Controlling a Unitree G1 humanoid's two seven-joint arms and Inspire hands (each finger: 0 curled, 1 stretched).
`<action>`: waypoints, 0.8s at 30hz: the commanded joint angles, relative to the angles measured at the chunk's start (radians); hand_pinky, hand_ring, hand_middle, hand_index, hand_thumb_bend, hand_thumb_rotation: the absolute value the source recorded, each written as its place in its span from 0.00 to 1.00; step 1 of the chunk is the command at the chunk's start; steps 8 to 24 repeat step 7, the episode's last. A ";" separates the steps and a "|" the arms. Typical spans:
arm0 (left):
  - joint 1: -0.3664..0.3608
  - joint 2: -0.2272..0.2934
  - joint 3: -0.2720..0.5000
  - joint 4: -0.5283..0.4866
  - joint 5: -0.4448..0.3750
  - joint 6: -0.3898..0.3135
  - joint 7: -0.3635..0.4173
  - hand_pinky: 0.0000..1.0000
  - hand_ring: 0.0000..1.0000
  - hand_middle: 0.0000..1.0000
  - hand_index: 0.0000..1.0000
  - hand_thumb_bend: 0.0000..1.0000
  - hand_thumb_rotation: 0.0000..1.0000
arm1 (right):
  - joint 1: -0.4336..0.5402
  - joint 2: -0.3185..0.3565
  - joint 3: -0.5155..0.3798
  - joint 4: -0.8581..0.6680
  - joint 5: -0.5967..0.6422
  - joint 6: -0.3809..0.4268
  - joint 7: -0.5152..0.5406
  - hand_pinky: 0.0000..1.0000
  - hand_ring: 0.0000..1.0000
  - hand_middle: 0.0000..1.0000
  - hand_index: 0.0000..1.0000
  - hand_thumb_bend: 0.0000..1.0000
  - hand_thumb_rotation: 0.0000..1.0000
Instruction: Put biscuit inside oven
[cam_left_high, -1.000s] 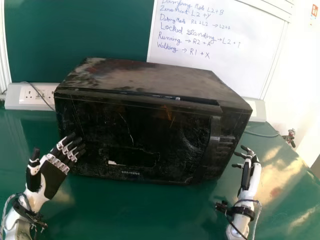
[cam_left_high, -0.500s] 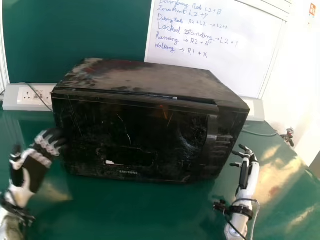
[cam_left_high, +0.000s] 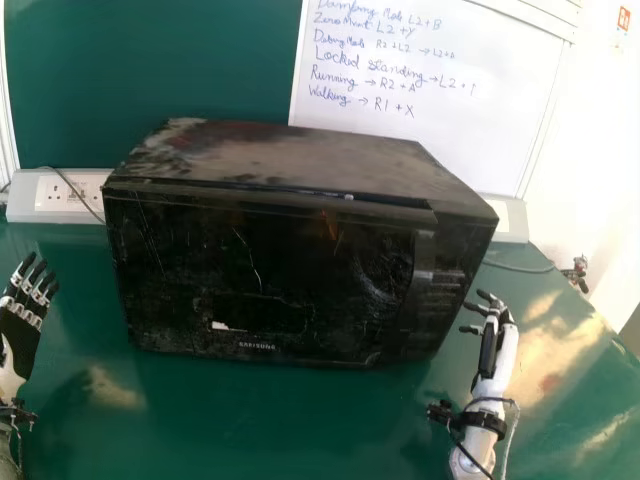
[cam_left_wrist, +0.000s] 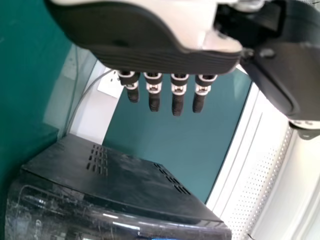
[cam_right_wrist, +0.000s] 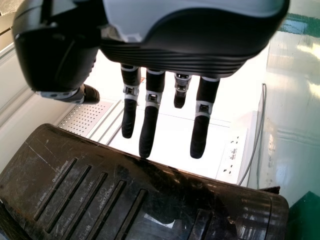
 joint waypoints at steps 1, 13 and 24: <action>0.027 -0.044 0.000 0.053 0.005 -0.001 0.011 0.45 0.69 0.74 0.91 0.10 0.00 | 0.068 0.045 0.008 0.047 0.001 -0.008 0.019 0.40 0.46 0.54 0.69 0.43 0.66; 0.015 -0.043 -0.010 0.070 0.010 0.006 0.006 0.40 0.70 0.77 0.91 0.08 0.00 | 0.068 0.050 0.005 0.042 0.002 -0.011 0.023 0.39 0.45 0.54 0.69 0.43 0.63; 0.015 -0.043 -0.010 0.070 0.010 0.006 0.006 0.40 0.70 0.77 0.91 0.08 0.00 | 0.068 0.050 0.005 0.042 0.002 -0.011 0.023 0.39 0.45 0.54 0.69 0.43 0.63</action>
